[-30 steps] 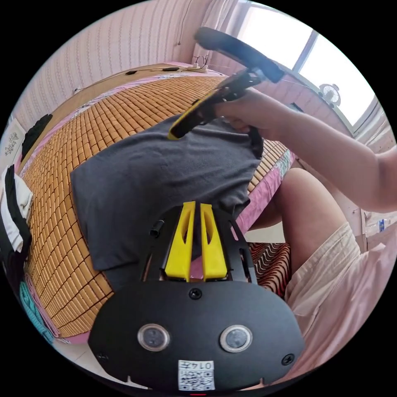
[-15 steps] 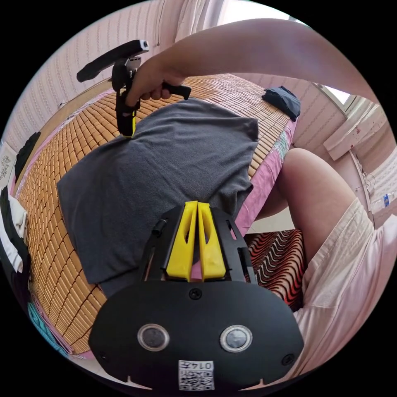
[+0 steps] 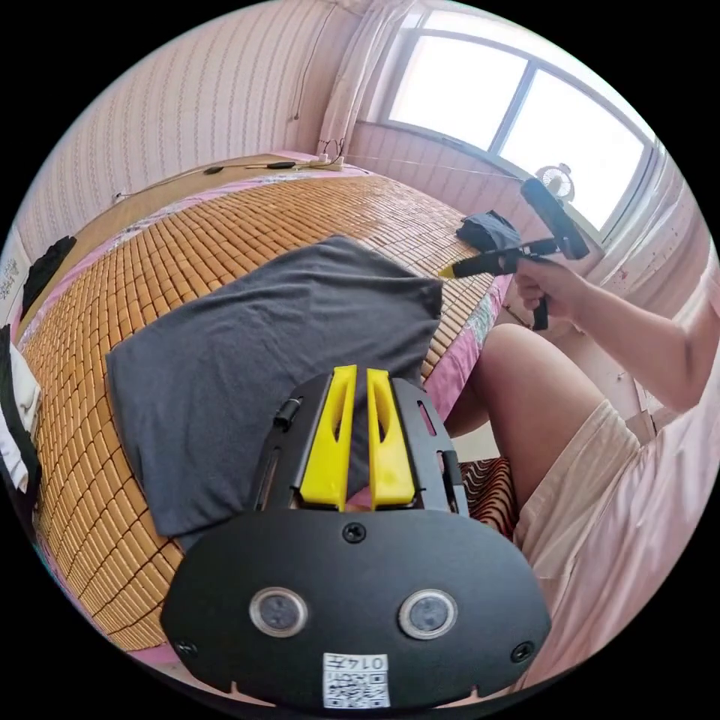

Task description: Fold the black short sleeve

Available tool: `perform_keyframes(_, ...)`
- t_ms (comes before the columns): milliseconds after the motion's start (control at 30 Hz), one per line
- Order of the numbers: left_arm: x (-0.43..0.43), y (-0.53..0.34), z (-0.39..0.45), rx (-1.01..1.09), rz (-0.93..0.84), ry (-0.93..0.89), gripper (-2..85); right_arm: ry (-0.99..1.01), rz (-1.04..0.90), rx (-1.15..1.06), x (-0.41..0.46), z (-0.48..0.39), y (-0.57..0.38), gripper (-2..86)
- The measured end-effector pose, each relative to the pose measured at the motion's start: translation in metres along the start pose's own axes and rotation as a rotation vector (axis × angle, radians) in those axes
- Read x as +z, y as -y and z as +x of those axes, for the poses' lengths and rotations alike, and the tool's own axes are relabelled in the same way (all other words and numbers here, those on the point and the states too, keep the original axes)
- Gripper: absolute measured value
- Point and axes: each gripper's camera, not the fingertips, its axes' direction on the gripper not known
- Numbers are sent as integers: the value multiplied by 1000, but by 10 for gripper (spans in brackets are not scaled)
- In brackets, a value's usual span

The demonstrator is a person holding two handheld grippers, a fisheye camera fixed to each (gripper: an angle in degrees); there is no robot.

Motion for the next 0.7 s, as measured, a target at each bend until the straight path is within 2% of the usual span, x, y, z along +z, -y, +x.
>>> perform_keyframes(167,32,27,39,111,6,-51,75,10,-19,37,-10,14,3,78)
perform_keyframes(267,61,44,66,195,-21,-66,94,-40,-46,52,-21,19,9,37)
perform_keyframes(433,112,70,112,329,-53,-97,116,153,27,60,-76,37,8,4)
perform_keyframes(533,145,81,140,413,-102,-17,132,229,89,51,-113,39,5,-1)
perform_keyframes(600,163,84,151,431,-137,25,116,289,120,20,-136,35,3,-3)
perform_keyframes(700,181,82,162,425,-163,-22,74,329,130,30,-157,41,1,-3)
